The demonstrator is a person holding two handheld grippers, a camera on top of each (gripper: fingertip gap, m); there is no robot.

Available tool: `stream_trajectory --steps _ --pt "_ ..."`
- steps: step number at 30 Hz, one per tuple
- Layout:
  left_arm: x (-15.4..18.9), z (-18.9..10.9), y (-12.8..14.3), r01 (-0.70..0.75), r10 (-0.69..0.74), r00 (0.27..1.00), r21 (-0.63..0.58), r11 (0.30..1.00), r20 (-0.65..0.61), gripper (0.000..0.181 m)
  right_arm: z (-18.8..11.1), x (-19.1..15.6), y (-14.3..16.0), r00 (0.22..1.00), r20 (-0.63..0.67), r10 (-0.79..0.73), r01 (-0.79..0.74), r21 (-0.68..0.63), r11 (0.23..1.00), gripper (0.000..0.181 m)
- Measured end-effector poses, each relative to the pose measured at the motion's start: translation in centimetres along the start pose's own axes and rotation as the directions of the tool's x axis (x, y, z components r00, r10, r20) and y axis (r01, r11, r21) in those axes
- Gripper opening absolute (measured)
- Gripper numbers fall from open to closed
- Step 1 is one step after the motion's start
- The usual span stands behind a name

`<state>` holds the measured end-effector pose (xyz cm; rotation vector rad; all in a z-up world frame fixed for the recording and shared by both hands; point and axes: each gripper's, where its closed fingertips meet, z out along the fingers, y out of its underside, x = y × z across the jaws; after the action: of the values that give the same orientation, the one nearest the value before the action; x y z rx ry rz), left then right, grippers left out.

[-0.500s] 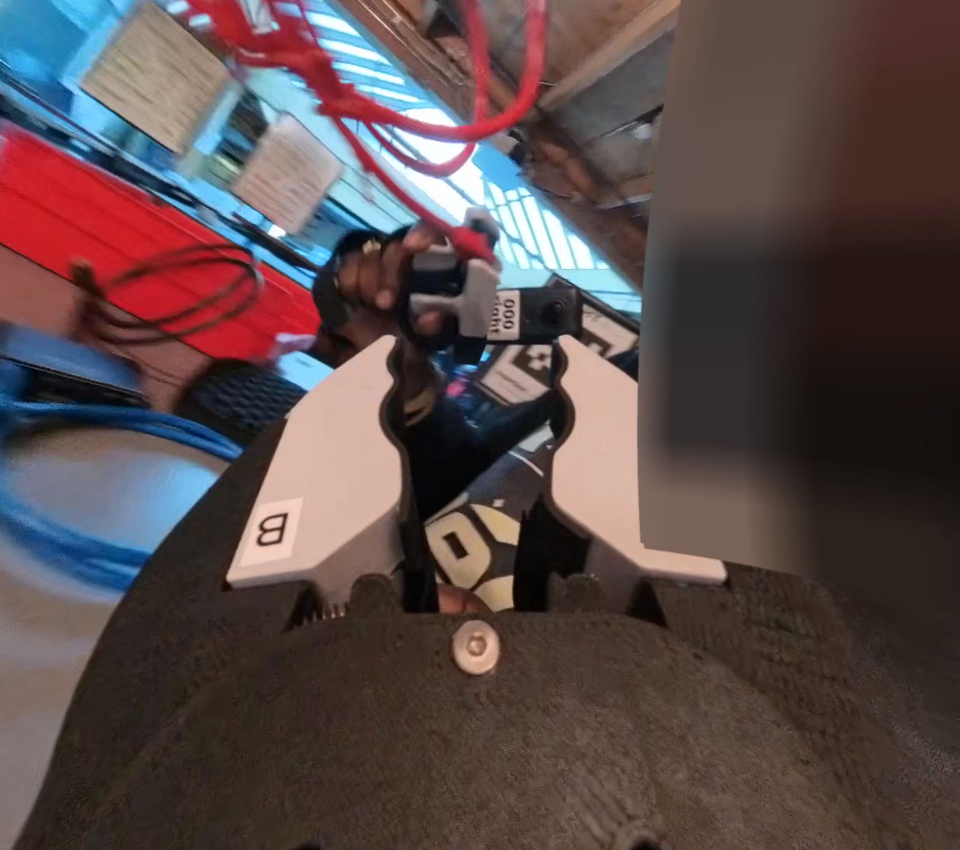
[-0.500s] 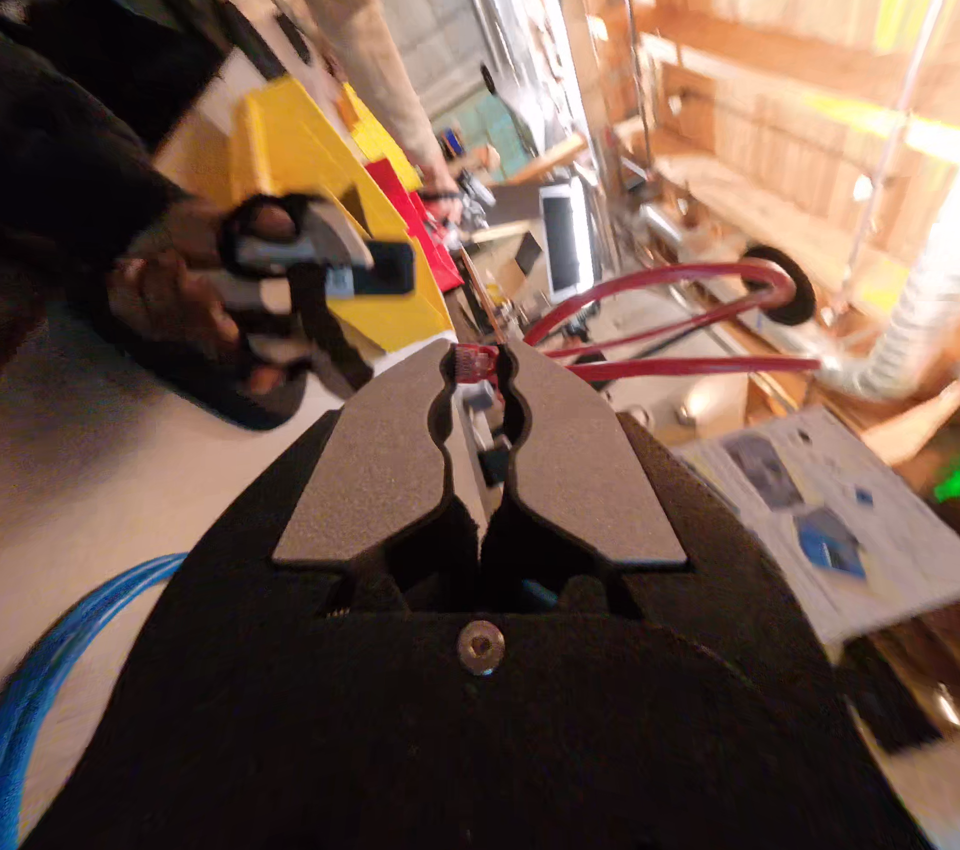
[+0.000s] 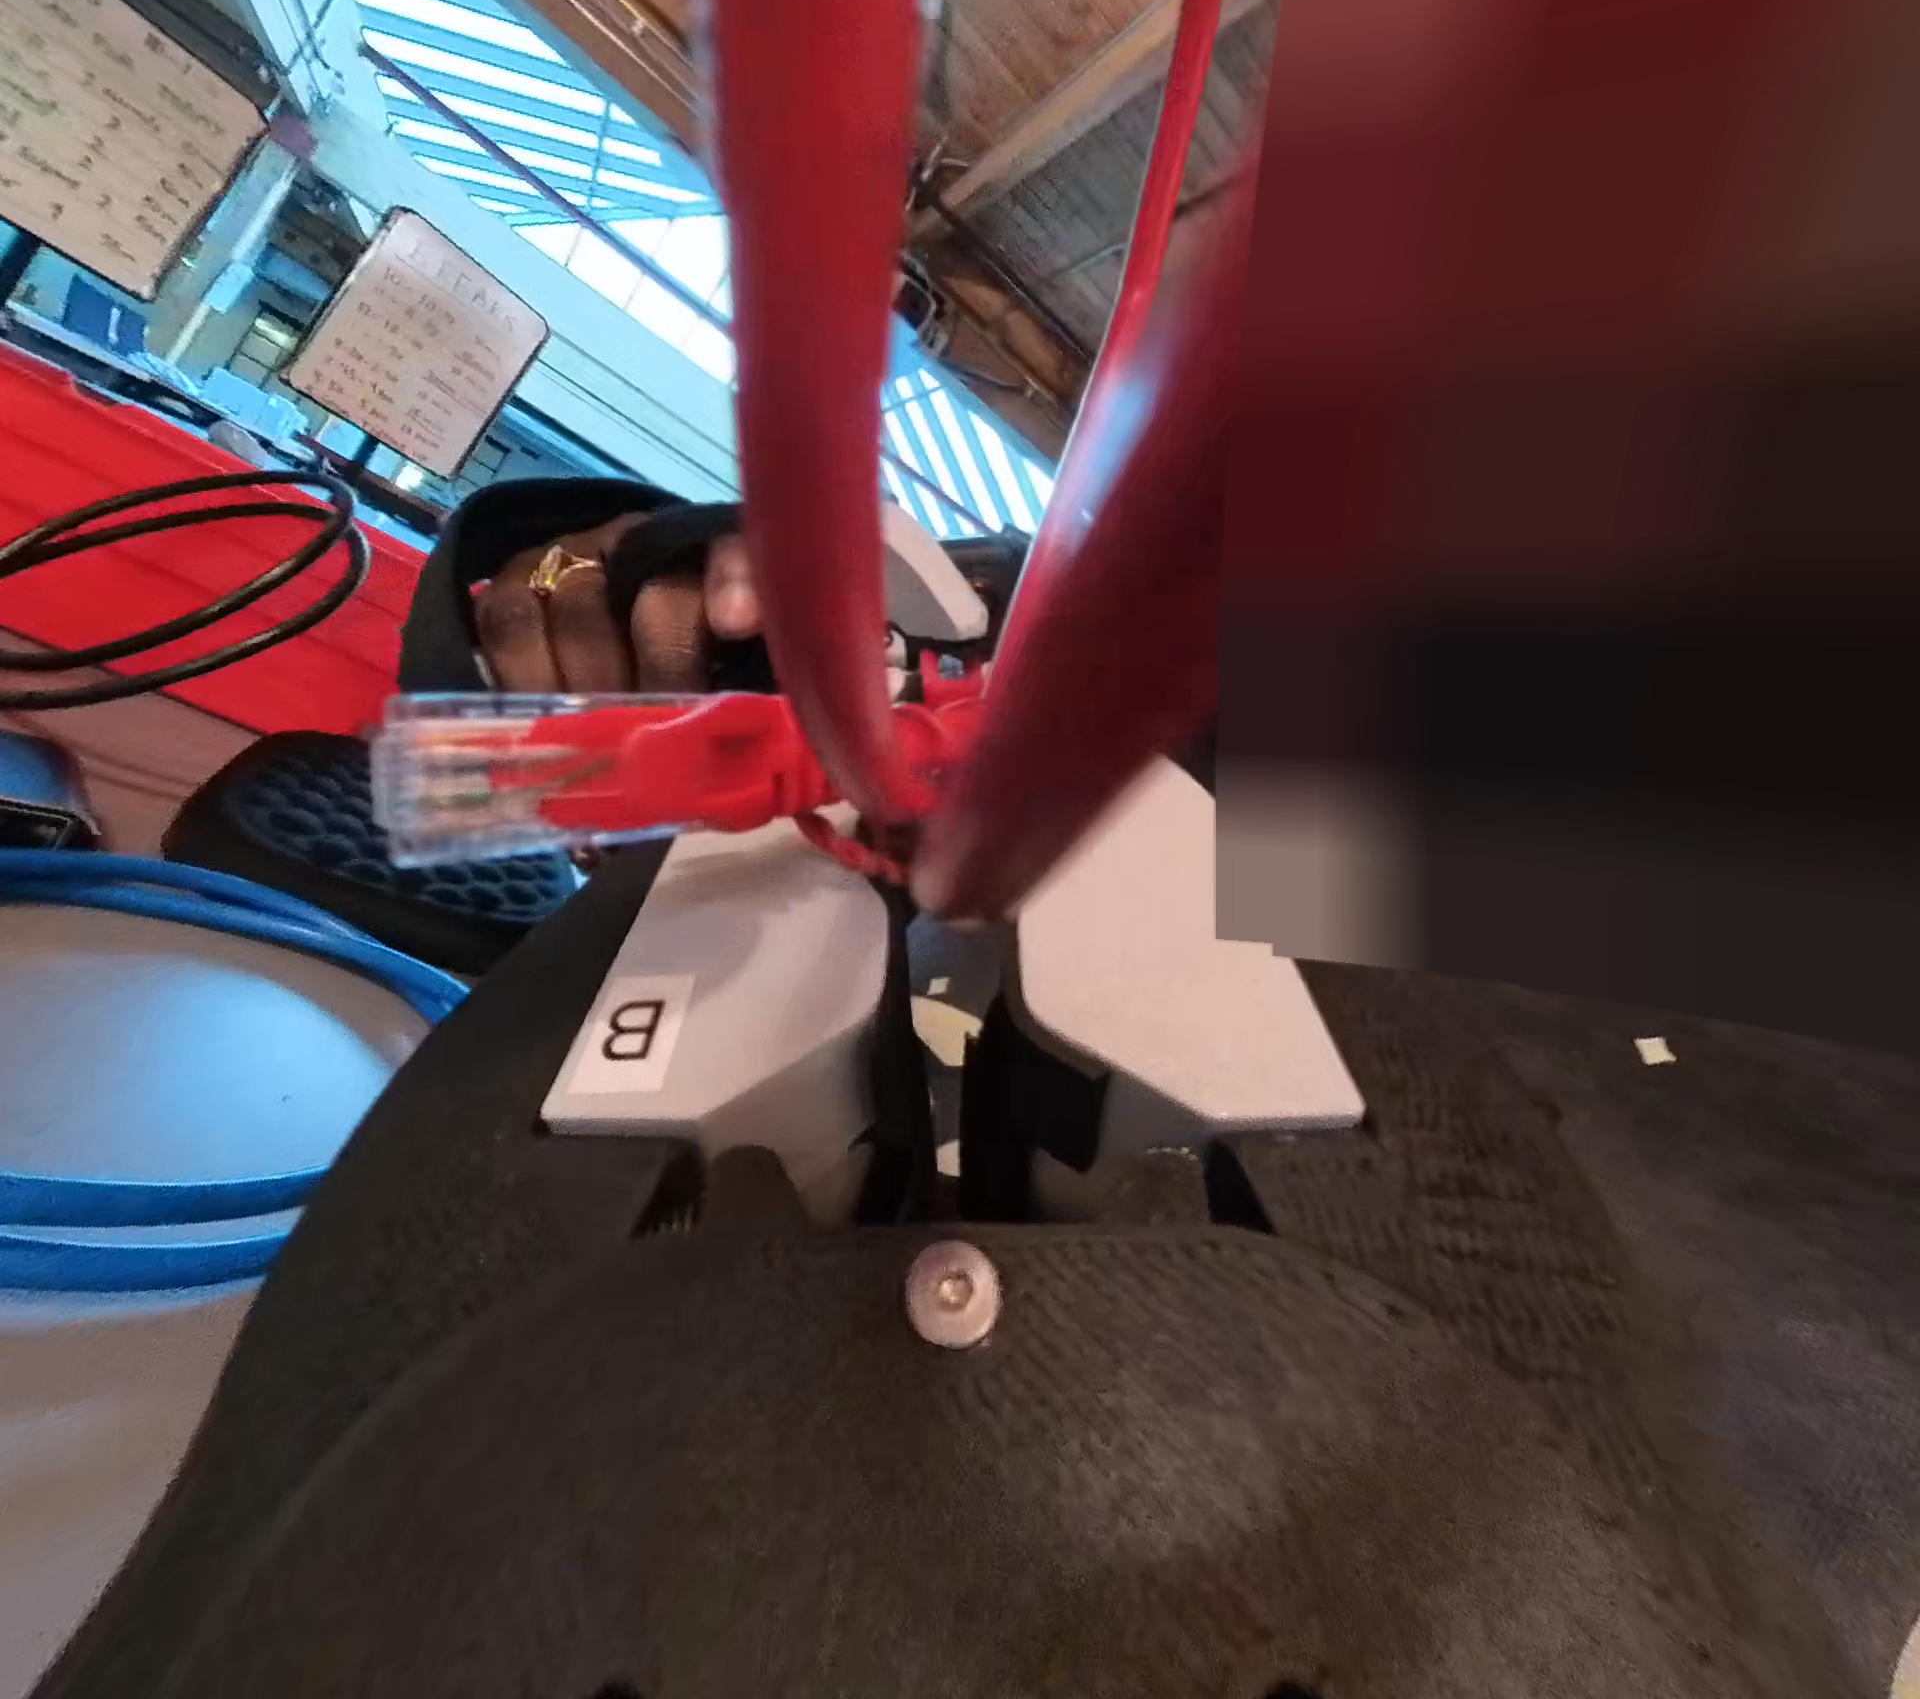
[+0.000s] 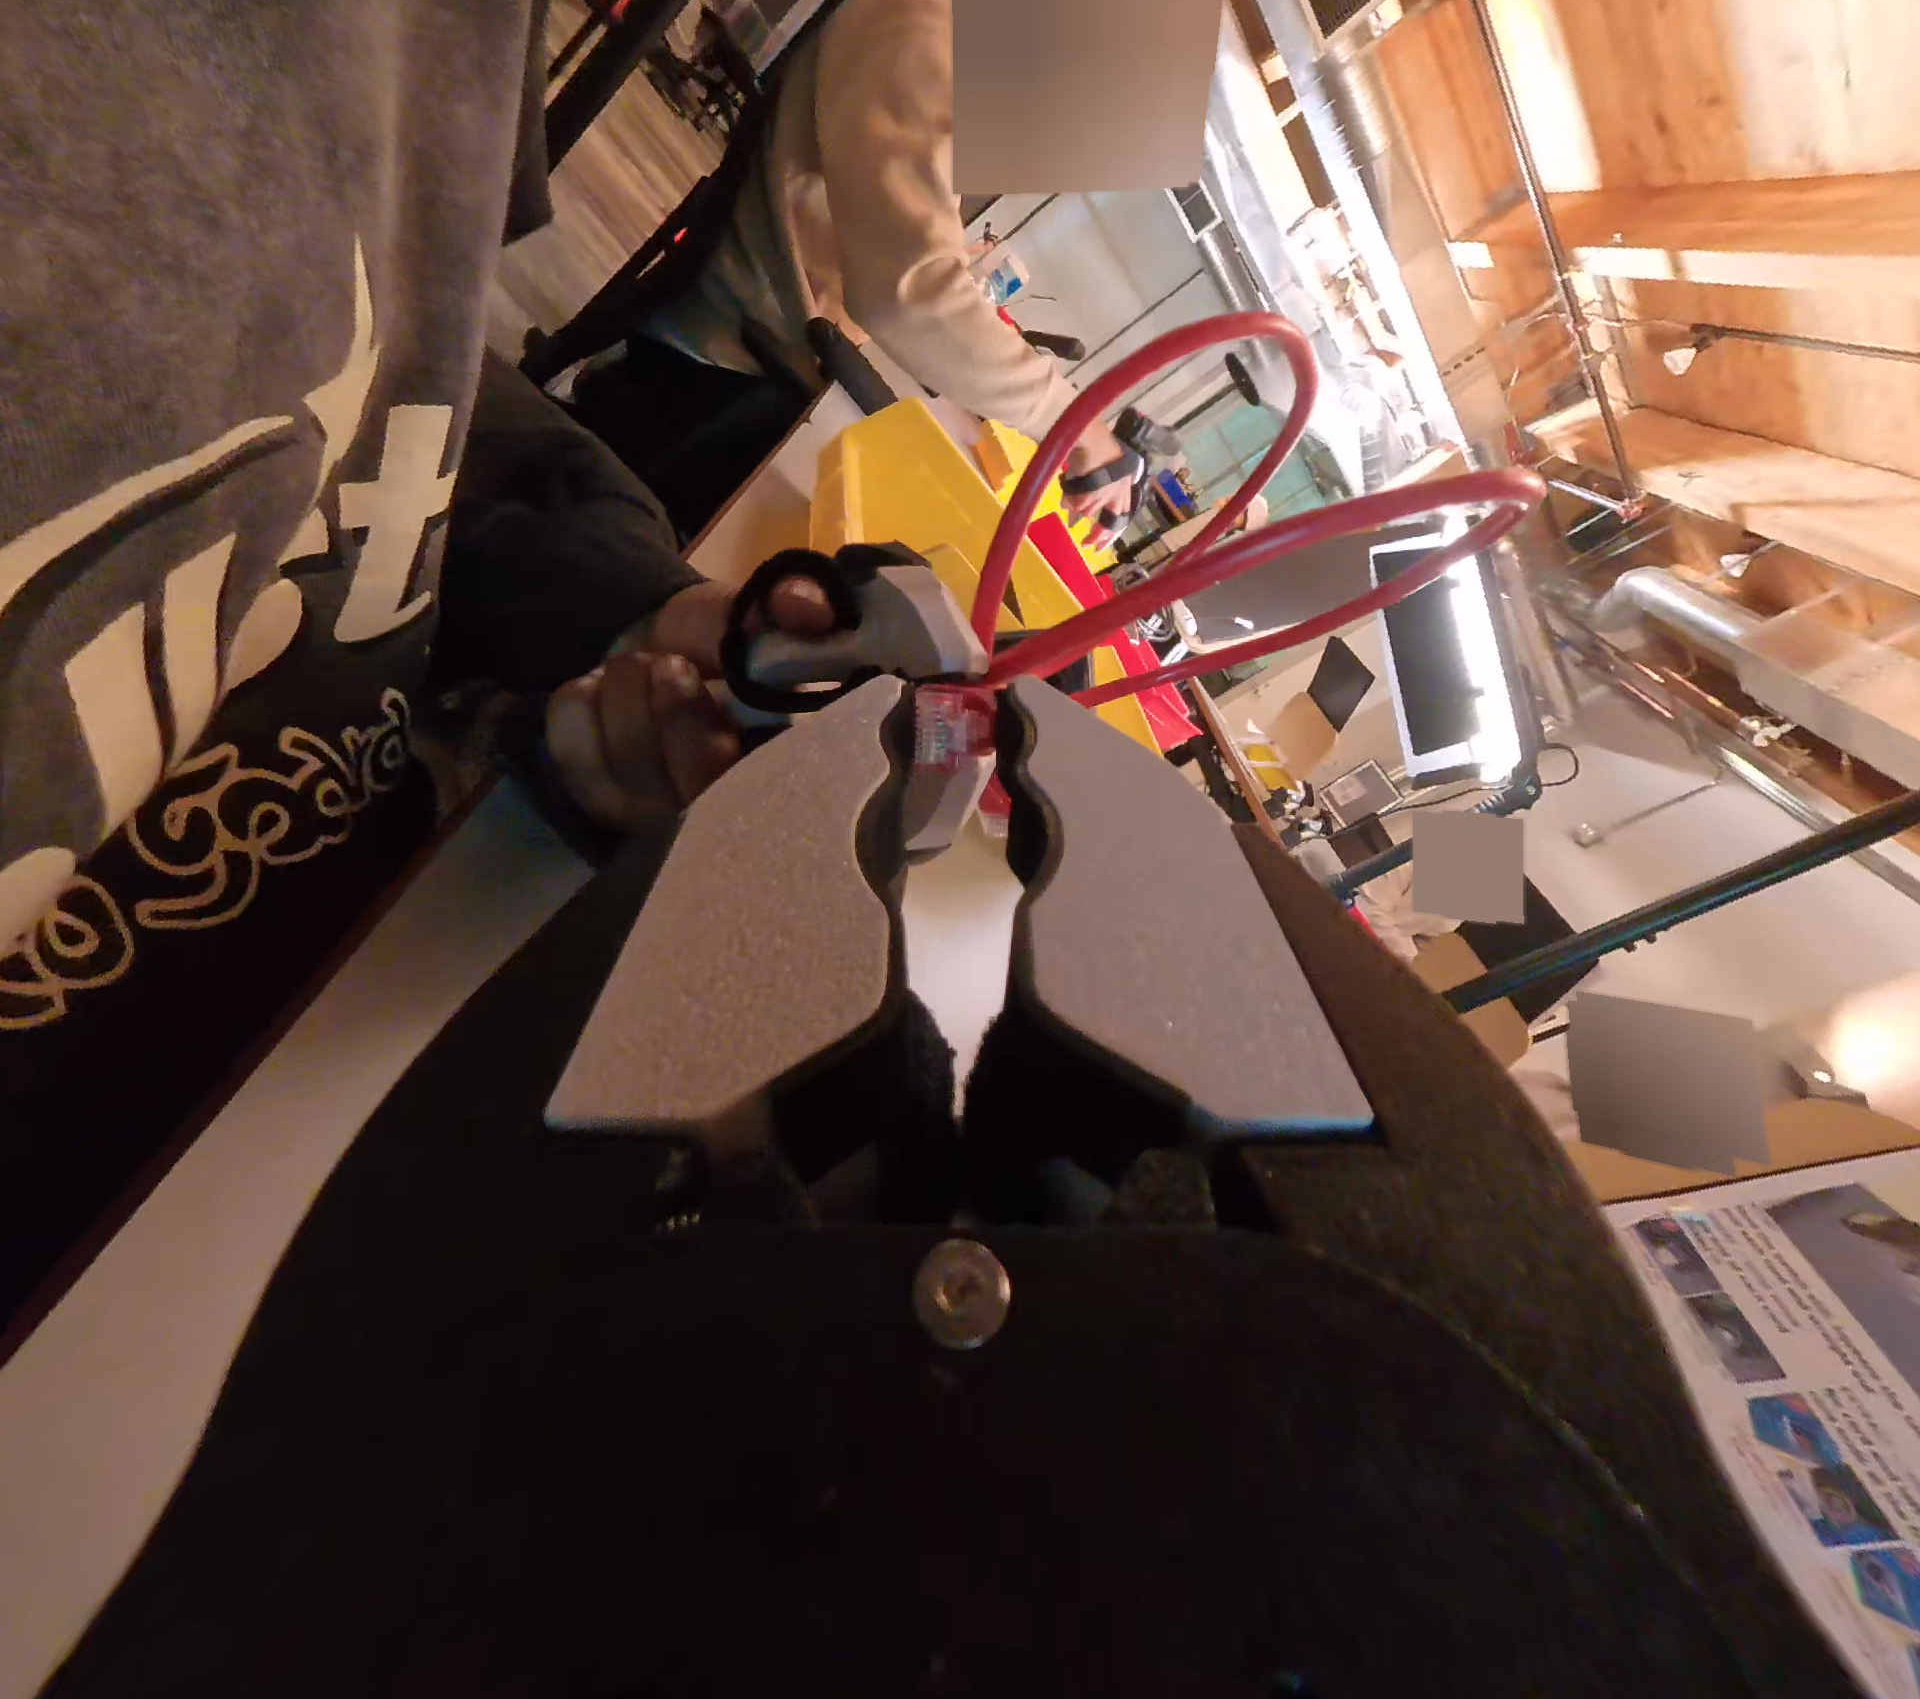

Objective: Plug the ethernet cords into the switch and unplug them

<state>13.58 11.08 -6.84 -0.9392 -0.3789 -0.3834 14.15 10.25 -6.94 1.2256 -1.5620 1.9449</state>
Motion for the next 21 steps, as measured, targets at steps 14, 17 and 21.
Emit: stream_trajectory --steps 14,17,21 --pt "-0.9 -0.3 0.2 -0.081 0.083 0.993 -0.03 0.996 0.078 0.01 -0.1 0.1 1.5 0.999 -0.03 -0.009 0.006 -0.093 0.996 0.015" --pt "-0.7 -0.5 -0.4 -0.186 0.186 0.977 -0.013 0.983 0.106 0.012 -0.8 0.5 1.6 0.998 -0.07 0.007 -0.016 -0.134 0.991 0.02" --pt "-1.1 -0.4 0.2 -0.193 0.199 0.972 -0.057 0.98 0.124 0.012 -1.3 0.3 1.4 0.993 -0.082 -0.088 0.071 -0.184 0.98 0.02"
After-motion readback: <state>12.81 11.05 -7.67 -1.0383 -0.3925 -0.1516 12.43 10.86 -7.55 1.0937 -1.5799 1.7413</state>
